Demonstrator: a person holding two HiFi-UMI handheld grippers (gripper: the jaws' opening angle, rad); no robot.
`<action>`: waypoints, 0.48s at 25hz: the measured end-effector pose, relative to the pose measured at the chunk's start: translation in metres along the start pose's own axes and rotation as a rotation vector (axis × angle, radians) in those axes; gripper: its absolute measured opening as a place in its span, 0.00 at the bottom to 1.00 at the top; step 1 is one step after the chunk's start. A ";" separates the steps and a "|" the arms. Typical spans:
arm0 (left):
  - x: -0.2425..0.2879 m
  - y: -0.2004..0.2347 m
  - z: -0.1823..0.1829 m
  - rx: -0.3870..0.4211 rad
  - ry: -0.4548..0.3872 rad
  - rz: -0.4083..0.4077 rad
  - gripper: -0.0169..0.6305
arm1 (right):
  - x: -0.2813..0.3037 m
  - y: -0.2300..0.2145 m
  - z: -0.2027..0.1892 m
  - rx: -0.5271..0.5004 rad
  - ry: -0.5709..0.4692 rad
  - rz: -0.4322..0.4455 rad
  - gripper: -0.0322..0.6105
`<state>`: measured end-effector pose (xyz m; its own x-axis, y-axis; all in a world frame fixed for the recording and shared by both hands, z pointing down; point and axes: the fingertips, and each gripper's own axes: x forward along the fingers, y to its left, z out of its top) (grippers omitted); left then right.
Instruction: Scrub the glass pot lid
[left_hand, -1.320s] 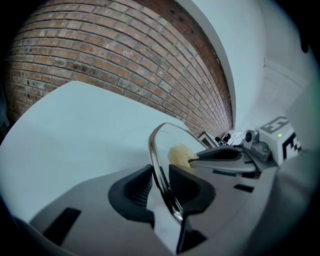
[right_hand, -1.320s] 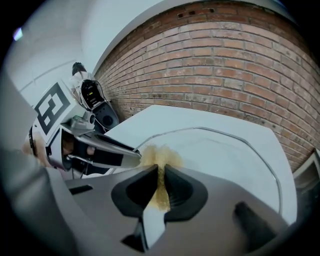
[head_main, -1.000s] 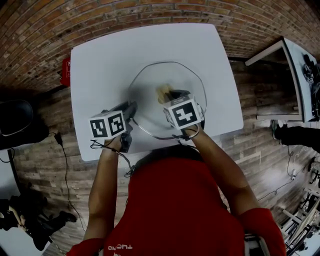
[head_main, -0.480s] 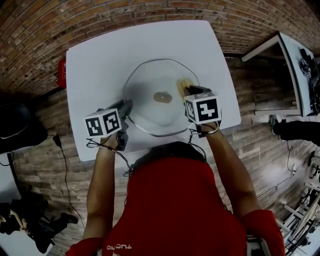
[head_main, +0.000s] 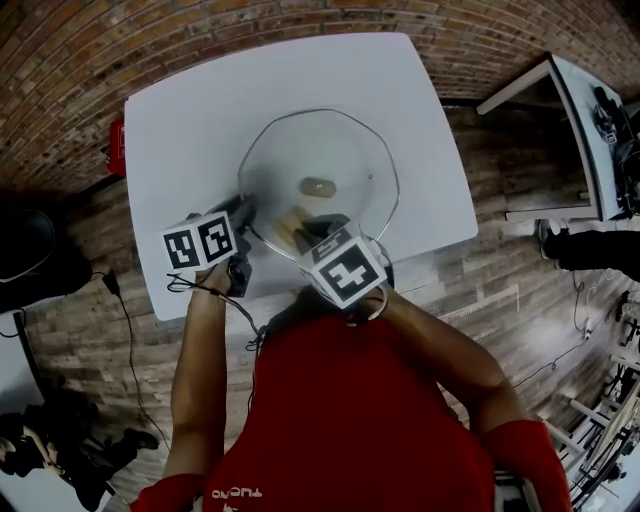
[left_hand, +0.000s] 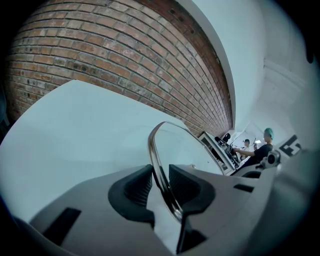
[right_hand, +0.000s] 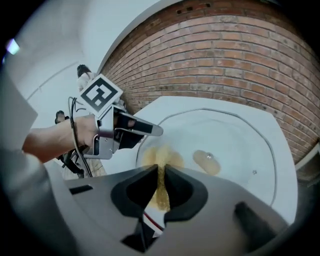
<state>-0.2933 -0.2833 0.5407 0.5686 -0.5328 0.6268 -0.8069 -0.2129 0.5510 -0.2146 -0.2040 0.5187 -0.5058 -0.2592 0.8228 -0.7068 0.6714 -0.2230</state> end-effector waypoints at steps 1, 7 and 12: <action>0.000 0.000 0.000 -0.001 0.000 0.000 0.20 | 0.003 0.003 -0.004 -0.003 0.013 0.007 0.13; -0.001 -0.002 -0.002 -0.005 -0.005 -0.001 0.20 | 0.000 -0.009 -0.017 0.020 0.027 -0.016 0.13; -0.002 -0.001 -0.003 -0.011 -0.005 0.000 0.20 | -0.018 -0.047 -0.030 0.037 0.024 -0.110 0.13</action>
<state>-0.2926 -0.2799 0.5404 0.5680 -0.5367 0.6239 -0.8049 -0.2043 0.5571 -0.1578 -0.2098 0.5304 -0.4123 -0.3134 0.8555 -0.7757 0.6132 -0.1492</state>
